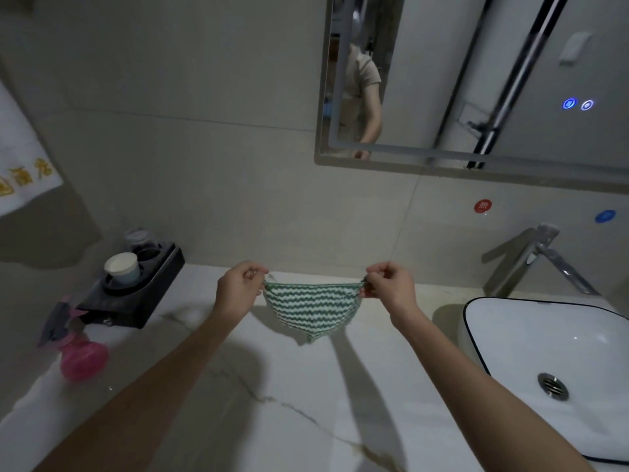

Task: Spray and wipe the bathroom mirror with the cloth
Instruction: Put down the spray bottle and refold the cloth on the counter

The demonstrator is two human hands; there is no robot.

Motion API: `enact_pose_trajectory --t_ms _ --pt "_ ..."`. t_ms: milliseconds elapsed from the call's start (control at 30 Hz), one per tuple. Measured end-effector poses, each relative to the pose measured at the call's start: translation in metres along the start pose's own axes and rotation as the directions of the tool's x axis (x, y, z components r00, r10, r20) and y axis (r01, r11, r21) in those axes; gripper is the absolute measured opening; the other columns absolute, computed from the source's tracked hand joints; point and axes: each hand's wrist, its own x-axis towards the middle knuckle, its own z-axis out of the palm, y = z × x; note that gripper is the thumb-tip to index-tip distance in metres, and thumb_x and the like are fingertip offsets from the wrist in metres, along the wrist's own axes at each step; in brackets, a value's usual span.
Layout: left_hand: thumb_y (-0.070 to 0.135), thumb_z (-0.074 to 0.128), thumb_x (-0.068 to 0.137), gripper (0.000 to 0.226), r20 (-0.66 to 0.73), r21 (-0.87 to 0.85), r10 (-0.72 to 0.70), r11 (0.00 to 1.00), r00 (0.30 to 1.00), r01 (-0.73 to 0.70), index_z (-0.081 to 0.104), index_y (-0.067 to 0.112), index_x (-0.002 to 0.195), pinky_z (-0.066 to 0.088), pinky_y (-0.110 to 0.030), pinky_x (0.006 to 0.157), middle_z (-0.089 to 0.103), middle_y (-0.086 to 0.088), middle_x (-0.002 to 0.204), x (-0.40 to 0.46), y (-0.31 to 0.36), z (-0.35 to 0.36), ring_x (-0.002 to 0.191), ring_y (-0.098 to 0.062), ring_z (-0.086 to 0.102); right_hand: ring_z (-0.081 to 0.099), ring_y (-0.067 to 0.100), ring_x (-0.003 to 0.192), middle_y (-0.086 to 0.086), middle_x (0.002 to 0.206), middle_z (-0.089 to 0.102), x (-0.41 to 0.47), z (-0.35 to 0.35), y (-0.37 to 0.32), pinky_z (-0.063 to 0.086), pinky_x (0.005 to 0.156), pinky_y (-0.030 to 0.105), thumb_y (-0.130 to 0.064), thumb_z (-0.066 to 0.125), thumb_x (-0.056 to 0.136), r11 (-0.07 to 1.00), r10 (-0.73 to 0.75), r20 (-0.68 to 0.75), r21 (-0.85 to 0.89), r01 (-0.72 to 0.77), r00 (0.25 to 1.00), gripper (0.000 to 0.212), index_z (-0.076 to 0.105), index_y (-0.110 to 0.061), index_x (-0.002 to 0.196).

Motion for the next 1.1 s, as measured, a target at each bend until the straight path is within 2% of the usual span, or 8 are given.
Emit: enact_pose_trajectory --t_ms 100,167,267,433,533,667,833,1100 --pt "0.008 0.062 0.086 0.012 0.002 0.158 0.071 0.985 0.997 -0.070 0.069 0.001 0.091 0.045 -0.021 0.072 0.068 -0.017 0.081 0.001 -0.003 -0.003 0.069 -0.016 0.060 0.063 0.021 0.059 0.009 0.066 0.058 0.002 -0.009 0.004 0.058 0.064 0.033 0.007 0.063 0.080 0.997 -0.027 0.049 -0.071 0.031 0.998 0.016 0.060 -0.008 0.078" --pt "0.009 0.066 0.083 0.014 0.042 0.212 0.094 0.972 0.995 -0.101 0.069 0.000 0.092 0.046 -0.024 0.077 0.068 -0.018 0.084 0.001 -0.004 -0.005 0.071 -0.020 0.058 0.061 0.019 0.065 0.004 0.069 0.060 0.003 -0.019 0.006 0.055 0.070 0.030 0.006 0.071 0.076 0.987 -0.052 0.086 -0.146 0.064 0.995 0.019 0.061 -0.009 0.083" --pt "0.009 0.075 0.075 0.023 0.121 0.246 0.118 0.959 0.986 -0.145 0.068 0.003 0.096 0.045 -0.023 0.075 0.064 -0.013 0.084 0.000 -0.006 -0.006 0.071 -0.021 0.060 0.061 0.015 0.067 0.005 0.074 0.062 0.005 -0.030 0.007 0.050 0.067 0.024 0.007 0.071 0.075 0.939 -0.104 0.086 -0.320 0.127 0.991 0.024 0.059 -0.010 0.087" --pt "0.005 0.068 0.080 0.009 0.121 0.343 0.256 0.896 0.959 -0.282 0.070 0.000 0.087 0.045 -0.028 0.069 0.064 -0.018 0.083 0.001 -0.009 -0.005 0.074 -0.030 0.061 0.060 0.010 0.052 0.005 0.066 0.063 0.007 -0.036 0.010 0.048 0.052 0.019 0.001 0.064 0.084 0.888 -0.175 0.027 -0.428 0.169 0.984 0.022 0.056 -0.015 0.071" --pt "0.008 0.067 0.082 0.007 0.101 0.380 0.294 0.872 0.950 -0.310 0.070 0.002 0.086 0.037 -0.025 0.068 0.059 -0.014 0.086 -0.002 -0.012 -0.005 0.073 -0.028 0.058 0.058 0.016 0.055 0.006 0.066 0.063 0.002 -0.039 0.011 0.045 0.053 0.022 -0.004 0.067 0.084 0.858 -0.186 0.052 -0.478 0.187 0.981 0.014 0.059 -0.010 0.073" --pt "0.013 0.067 0.083 0.007 0.089 0.425 0.327 0.842 0.941 -0.333 0.069 0.007 0.085 0.040 -0.027 0.066 0.060 -0.009 0.088 -0.005 -0.015 -0.014 0.074 -0.026 0.058 0.054 0.014 0.065 0.003 0.071 0.062 -0.004 -0.041 0.011 0.037 0.059 0.025 -0.009 0.071 0.081 0.806 -0.215 0.084 -0.548 0.225 0.973 0.013 0.063 -0.011 0.072" --pt "0.021 0.063 0.087 0.009 0.114 0.424 0.323 0.840 0.939 -0.340 0.068 0.014 0.088 0.041 -0.028 0.060 0.071 -0.005 0.077 -0.015 -0.012 -0.027 0.072 -0.026 0.063 0.057 0.014 0.063 0.004 0.069 0.064 -0.016 -0.047 0.010 0.039 0.054 0.016 -0.009 0.071 0.081 0.865 -0.183 0.095 -0.458 0.206 0.979 0.015 0.063 -0.015 0.070" --pt "0.046 0.054 0.082 0.015 0.197 0.340 0.293 0.875 0.936 -0.345 0.063 0.035 0.078 0.046 -0.029 0.060 0.067 0.015 0.069 -0.040 -0.007 -0.056 0.068 -0.004 0.062 0.050 0.011 0.053 0.003 0.065 0.063 -0.042 -0.065 0.008 0.038 0.043 0.013 -0.010 0.072 0.082 0.887 -0.160 0.149 -0.412 0.209 0.976 0.008 0.068 -0.012 0.074"
